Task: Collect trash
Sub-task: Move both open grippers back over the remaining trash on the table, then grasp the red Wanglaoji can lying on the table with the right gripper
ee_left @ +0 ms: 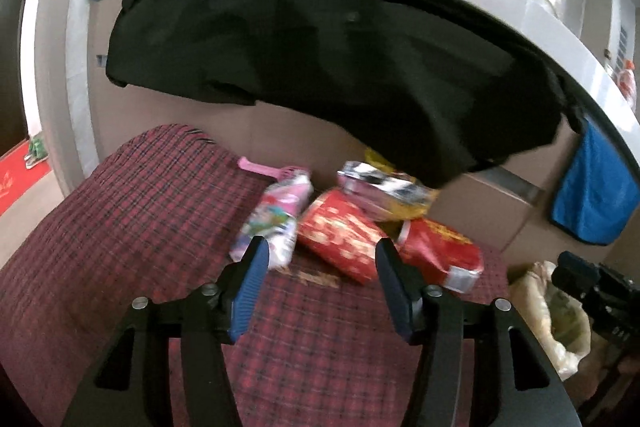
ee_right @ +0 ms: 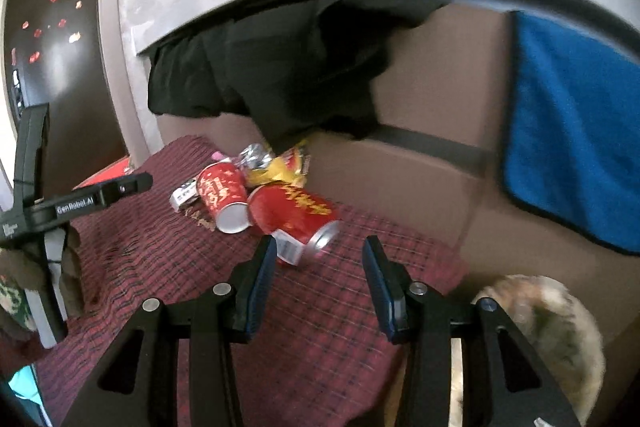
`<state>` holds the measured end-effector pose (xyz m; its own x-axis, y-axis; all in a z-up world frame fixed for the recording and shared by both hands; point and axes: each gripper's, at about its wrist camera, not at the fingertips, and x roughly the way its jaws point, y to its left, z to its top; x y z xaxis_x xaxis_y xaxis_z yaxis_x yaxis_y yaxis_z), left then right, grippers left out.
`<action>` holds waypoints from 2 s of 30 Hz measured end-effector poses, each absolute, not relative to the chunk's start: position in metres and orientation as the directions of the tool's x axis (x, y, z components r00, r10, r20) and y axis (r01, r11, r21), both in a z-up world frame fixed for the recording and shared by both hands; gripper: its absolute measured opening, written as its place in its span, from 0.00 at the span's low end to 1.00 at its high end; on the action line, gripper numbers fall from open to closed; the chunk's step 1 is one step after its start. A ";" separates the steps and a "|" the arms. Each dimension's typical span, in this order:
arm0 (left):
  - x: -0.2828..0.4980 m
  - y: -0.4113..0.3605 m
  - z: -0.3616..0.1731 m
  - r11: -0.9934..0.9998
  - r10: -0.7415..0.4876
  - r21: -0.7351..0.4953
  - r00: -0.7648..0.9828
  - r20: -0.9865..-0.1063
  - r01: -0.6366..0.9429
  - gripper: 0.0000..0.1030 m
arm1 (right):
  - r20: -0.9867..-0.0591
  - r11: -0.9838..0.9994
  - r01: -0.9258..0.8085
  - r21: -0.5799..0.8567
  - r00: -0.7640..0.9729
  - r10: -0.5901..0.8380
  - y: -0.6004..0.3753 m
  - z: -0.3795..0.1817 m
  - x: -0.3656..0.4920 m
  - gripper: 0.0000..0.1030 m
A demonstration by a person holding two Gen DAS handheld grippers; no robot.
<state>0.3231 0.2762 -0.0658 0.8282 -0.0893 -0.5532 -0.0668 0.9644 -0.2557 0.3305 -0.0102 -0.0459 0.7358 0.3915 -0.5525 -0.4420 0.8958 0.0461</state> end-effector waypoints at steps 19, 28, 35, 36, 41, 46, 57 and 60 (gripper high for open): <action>0.311 0.317 -0.082 0.945 -0.136 -0.317 0.793 -0.594 -0.076 0.55 | -0.602 0.877 -0.477 0.055 0.685 0.411 0.105 -0.080 0.461 0.41; 0.292 0.343 -0.083 0.936 -0.099 -0.329 0.806 -0.583 -0.123 0.55 | -0.675 0.874 -0.429 0.227 0.578 0.459 0.126 -0.107 0.509 0.43; 0.293 0.342 -0.088 0.934 -0.099 -0.332 0.792 -0.603 -0.136 0.55 | -0.686 0.766 -0.606 0.215 0.465 0.560 0.166 -0.110 0.463 0.38; 0.292 0.341 -0.088 0.933 -0.101 -0.334 0.792 -0.603 -0.135 0.55 | -0.690 0.750 -0.627 0.212 0.448 0.569 0.171 -0.111 0.453 0.37; 0.281 0.340 -0.086 0.932 -0.110 -0.340 0.792 -0.601 -0.129 0.55 | -0.694 0.710 -0.680 0.185 0.422 0.584 0.180 -0.106 0.410 0.31; 0.268 0.334 -0.084 0.927 -0.115 -0.351 0.791 -0.601 -0.132 0.55 | -0.680 0.713 -0.681 0.168 0.443 0.584 0.156 -0.096 0.389 0.32; 0.289 0.270 -0.072 0.930 -0.194 -0.363 0.775 -0.601 -0.048 0.55 | -0.607 0.824 -0.557 0.102 0.621 0.495 0.049 -0.053 0.370 0.40; 0.303 0.248 -0.073 0.934 -0.192 -0.354 0.773 -0.604 -0.045 0.55 | -0.600 0.860 -0.495 0.127 0.652 0.464 0.013 -0.057 0.372 0.40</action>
<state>0.3029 0.2484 -0.0726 0.7733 -0.1922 -0.6042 -0.0447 0.9340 -0.3543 0.3716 0.0133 -0.0573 0.6518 0.4639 -0.5999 -0.4950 0.8596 0.1269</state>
